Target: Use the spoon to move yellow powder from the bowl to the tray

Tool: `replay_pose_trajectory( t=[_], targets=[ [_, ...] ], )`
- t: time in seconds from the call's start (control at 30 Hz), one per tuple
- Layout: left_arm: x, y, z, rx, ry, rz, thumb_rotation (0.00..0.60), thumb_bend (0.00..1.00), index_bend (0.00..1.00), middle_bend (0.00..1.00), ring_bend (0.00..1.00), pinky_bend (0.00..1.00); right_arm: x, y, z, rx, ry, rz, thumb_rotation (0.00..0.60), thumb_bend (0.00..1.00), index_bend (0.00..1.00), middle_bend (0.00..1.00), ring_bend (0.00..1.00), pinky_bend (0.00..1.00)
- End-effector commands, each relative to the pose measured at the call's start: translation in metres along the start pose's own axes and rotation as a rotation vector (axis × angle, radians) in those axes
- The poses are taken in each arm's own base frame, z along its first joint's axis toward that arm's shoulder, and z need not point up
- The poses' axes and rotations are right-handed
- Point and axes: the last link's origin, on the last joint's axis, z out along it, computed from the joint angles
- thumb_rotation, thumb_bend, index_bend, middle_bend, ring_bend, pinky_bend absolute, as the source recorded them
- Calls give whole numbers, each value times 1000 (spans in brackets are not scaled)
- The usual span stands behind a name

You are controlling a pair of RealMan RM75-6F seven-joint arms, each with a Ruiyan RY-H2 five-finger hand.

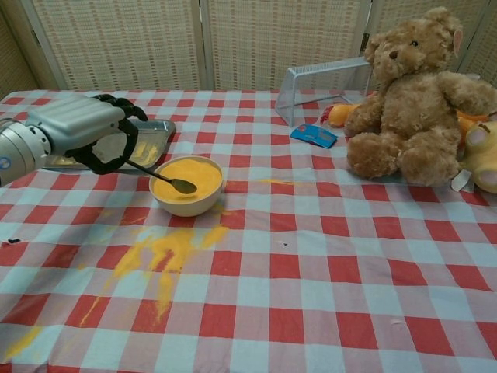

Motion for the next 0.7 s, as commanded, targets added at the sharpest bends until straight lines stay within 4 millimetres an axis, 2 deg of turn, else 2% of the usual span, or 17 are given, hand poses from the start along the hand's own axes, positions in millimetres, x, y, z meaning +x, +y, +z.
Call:
replay_pose_trajectory(
  t=[0.03,0.2,0.3,0.53,0.7],
  targets=[
    [0,0,0,10,2,-2,600,643,758,136,0,35,0,0,0,0,1,1,600,148,0,0,0,0],
    [3,3,-1,18,23,-15,600,754,805,177,0,35,1,1,-1,1,2,3,600,148,0,0,0,0],
    [7,5,-2,20,38,-9,600,785,810,189,0,35,2,1,-1,2,3,6,600,148,0,0,0,0],
    [20,18,-9,35,101,59,600,817,812,213,3,37,4,0,-3,13,6,16,600,148,0,0,0,0],
    [25,32,-10,73,135,175,600,824,812,218,12,37,8,0,-7,22,17,28,600,148,0,0,0,0]
  ],
)
